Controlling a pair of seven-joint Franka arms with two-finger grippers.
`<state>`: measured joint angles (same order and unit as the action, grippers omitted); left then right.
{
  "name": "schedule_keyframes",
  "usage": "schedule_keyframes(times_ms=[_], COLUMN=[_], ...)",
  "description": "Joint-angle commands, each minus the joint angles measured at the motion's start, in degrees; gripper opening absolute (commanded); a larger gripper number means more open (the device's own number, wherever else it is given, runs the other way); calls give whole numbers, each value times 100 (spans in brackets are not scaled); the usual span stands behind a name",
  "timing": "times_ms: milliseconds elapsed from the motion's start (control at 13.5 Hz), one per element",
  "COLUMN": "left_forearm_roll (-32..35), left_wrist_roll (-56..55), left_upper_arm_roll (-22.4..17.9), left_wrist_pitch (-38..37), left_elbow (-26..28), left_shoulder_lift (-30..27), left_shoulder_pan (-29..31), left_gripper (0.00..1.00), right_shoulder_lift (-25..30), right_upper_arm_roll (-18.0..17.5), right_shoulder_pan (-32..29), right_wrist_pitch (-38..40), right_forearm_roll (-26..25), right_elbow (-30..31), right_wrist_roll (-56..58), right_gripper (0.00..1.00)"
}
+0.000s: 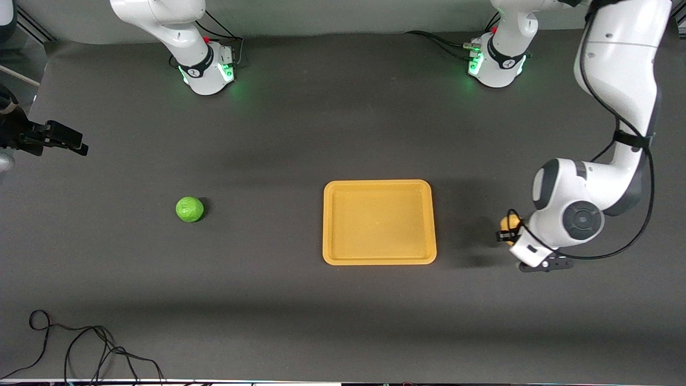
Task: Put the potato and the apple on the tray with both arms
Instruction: 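Carry the potato with the left gripper over the tray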
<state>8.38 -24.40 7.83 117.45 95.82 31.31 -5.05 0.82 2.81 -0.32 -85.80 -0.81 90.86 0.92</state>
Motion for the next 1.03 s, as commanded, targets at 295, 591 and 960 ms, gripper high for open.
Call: schedule_keyframes(times_ms=[295, 591, 960], left_forearm_roll=[32, 32, 41], left_wrist_roll=[-2286, -2586, -2622], left_upper_arm_roll=[-80, -89, -80], left_wrist_pitch=[-372, -48, -21], left_elbow=[-791, -969, -969], left_shoulder_lift=[646, 1061, 1131], left_shoulder_pan=[-1629, -1867, -1903], left_gripper=[37, 39, 56], right_shoulder_lift=[15, 6, 15], right_upper_arm_roll=[36, 36, 44], right_shoulder_pan=[15, 15, 6], right_wrist_pitch=[-24, -24, -24], right_forearm_roll=[107, 107, 107], right_elbow=[11, 20, 20], right_wrist_roll=[14, 14, 14], right_gripper=[100, 100, 100])
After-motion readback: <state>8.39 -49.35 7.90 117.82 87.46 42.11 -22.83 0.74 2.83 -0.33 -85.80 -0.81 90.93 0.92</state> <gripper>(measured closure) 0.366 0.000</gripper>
